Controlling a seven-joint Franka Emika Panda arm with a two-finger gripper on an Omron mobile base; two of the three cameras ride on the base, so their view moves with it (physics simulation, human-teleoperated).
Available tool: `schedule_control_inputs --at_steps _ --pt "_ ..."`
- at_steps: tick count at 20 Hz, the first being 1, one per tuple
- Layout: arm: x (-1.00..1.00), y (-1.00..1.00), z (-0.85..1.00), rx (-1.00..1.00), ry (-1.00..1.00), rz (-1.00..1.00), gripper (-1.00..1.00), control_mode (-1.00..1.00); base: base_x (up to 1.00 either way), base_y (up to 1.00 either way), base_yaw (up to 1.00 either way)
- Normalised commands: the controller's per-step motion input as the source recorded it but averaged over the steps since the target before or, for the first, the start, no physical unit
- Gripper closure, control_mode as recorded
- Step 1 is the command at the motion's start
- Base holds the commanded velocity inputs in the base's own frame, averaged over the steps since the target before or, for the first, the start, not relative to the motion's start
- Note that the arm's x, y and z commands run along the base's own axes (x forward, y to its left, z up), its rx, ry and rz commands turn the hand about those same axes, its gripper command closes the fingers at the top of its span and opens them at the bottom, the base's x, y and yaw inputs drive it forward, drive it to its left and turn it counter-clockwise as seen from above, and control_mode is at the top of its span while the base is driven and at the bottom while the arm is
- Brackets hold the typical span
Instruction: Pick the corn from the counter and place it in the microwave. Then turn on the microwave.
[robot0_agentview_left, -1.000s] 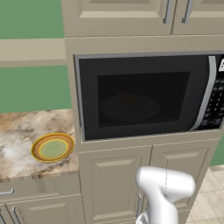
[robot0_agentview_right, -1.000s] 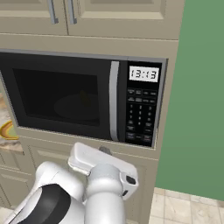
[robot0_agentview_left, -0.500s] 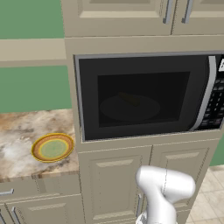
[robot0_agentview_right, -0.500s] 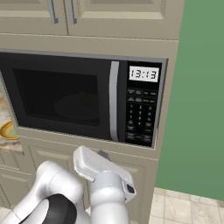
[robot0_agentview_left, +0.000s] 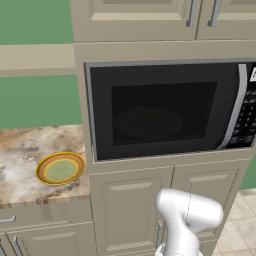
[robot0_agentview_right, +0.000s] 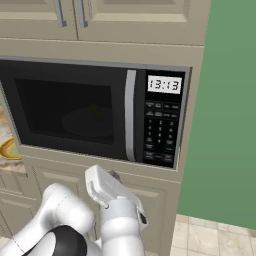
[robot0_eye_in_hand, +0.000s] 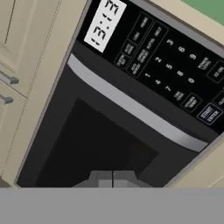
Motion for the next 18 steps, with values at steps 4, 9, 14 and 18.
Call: schedule_control_inputs --at_steps 4,9,14,18 --pt "0.0 0.17 0.0 0.16 -0.04 0.0 1.0 -1.0 0.0 0.0 0.0" --pt "0.01 0.12 0.01 0.13 -0.01 0.0 1.0 -1.0 0.0 0.0 0.0" --pt "0.09 0.06 0.04 0.11 -0.02 0.0 1.0 -1.0 0.0 0.0 0.0" --pt "0.17 0.06 0.02 0.06 -0.01 0.0 1.0 -1.0 0.0 0.0 0.0"
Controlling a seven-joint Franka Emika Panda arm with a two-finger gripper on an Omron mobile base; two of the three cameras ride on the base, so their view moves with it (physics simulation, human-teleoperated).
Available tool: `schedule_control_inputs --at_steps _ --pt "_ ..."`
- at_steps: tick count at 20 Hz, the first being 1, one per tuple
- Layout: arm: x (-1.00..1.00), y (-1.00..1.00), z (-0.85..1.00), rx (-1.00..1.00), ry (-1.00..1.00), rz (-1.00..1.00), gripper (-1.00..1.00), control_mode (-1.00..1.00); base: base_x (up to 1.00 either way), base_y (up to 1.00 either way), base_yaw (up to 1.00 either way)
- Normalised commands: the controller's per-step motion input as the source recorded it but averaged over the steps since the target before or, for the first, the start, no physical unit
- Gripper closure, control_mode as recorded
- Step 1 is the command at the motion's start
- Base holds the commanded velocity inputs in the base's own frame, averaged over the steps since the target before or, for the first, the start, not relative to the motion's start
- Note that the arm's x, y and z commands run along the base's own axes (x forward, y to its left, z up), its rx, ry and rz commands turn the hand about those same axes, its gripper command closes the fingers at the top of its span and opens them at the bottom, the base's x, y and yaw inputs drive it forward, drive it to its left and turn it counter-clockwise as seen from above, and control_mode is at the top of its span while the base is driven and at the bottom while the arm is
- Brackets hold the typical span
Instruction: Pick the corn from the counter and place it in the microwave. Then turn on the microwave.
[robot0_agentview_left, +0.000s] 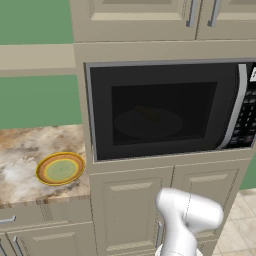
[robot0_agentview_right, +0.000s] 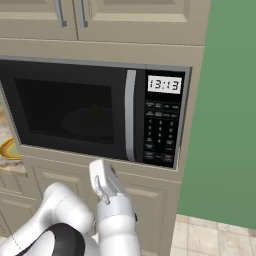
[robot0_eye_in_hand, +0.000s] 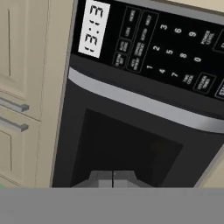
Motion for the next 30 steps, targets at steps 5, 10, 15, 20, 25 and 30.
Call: schedule_control_inputs --at_steps 5,10,15,20,25,30 --pt "0.21 0.07 0.0 0.02 -0.01 0.0 1.0 -1.0 0.0 0.0 0.0" --pt "0.23 0.0 0.0 0.03 0.0 0.0 1.0 -1.0 0.0 0.0 0.0" --pt "0.28 0.01 0.0 0.05 0.0 0.0 1.0 -1.0 0.0 0.0 0.0" --pt "0.27 0.0 -0.11 0.06 0.0 0.0 1.0 -1.0 0.0 0.0 0.0" --pt "0.18 -0.06 -0.42 0.06 0.0 0.0 1.0 -1.0 0.0 0.0 0.0" --pt "0.27 -0.1 -0.32 0.07 0.0 0.0 1.0 -1.0 0.0 0.0 0.0"
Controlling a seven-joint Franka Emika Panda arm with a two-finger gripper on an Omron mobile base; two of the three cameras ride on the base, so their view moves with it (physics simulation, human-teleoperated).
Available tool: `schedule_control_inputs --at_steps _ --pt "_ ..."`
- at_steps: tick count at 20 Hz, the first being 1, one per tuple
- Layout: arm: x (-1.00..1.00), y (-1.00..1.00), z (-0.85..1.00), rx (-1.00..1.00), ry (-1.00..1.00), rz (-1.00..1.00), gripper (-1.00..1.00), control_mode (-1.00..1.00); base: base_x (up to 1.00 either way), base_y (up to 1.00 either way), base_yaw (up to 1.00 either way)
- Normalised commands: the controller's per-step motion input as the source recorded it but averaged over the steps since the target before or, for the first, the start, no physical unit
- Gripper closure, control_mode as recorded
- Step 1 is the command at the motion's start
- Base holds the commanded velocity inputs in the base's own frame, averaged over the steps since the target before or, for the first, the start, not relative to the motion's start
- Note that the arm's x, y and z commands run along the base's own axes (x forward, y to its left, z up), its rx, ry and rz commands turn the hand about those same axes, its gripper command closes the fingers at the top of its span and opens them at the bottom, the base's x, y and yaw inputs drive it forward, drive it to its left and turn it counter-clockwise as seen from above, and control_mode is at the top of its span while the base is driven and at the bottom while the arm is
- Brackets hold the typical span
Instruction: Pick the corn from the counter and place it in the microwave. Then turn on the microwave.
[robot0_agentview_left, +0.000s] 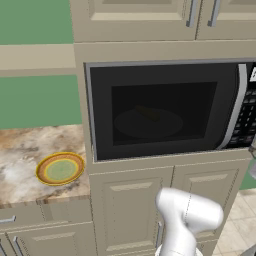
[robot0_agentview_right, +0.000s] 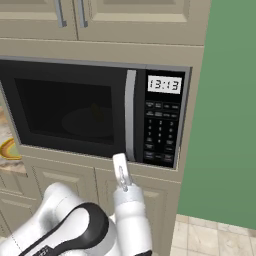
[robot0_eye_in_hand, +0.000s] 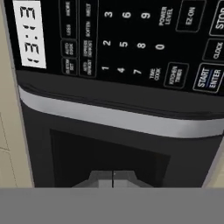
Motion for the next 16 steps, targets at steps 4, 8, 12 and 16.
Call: schedule_control_inputs --at_steps 4,8,12,16 --pt "0.4 -0.12 -0.02 0.08 0.0 -0.01 1.0 -1.0 0.0 0.0 0.0" --pt "0.46 -0.21 -0.05 0.1 0.02 -0.01 1.0 -1.0 0.0 0.0 0.0" --pt "0.4 -0.27 -0.29 0.09 0.01 -0.01 1.0 -1.0 0.0 0.0 0.0" --pt "0.26 -0.31 -0.43 0.1 0.0 -0.01 1.0 -1.0 0.0 0.0 0.0"
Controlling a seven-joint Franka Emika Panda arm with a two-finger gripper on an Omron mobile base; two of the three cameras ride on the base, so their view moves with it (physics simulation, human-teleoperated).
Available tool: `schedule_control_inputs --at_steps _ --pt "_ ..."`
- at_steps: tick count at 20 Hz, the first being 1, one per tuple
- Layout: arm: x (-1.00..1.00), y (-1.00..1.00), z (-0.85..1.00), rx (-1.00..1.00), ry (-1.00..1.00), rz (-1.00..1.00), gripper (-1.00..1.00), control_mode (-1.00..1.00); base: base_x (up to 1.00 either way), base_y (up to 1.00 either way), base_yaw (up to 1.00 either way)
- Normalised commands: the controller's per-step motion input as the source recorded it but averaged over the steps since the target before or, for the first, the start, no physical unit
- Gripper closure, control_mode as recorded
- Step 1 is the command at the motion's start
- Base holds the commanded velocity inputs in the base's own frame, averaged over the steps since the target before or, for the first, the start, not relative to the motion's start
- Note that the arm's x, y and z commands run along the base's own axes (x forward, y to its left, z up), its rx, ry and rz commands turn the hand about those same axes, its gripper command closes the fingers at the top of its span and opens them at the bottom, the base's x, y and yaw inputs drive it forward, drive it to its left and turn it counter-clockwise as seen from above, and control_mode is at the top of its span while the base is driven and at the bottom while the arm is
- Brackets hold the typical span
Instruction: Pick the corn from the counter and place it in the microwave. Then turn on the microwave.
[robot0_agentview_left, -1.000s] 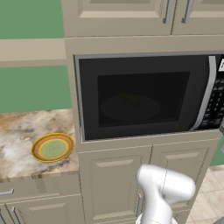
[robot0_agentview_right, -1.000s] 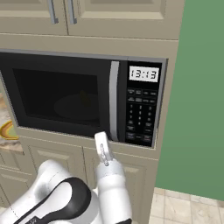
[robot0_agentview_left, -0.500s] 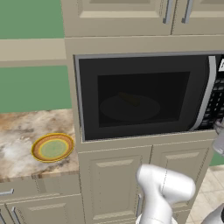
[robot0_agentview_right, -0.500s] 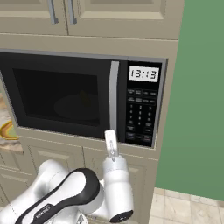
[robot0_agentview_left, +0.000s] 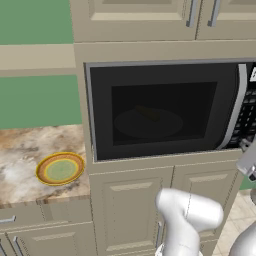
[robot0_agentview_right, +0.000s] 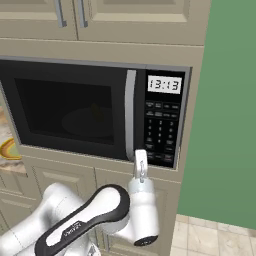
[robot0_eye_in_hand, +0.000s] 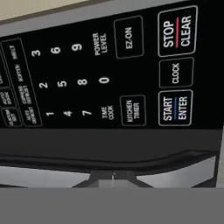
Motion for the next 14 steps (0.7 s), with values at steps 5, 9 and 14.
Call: schedule_control_inputs --at_steps 5,9,14 --pt "0.27 -0.29 -0.36 0.1 0.0 -0.01 1.0 -1.0 0.0 0.0 0.0" --pt "0.38 -0.18 -0.03 0.1 0.02 -0.01 1.0 -1.0 0.0 0.0 0.0" --pt "0.36 -0.02 0.0 0.07 0.03 0.0 1.0 -1.0 0.0 0.0 0.0"
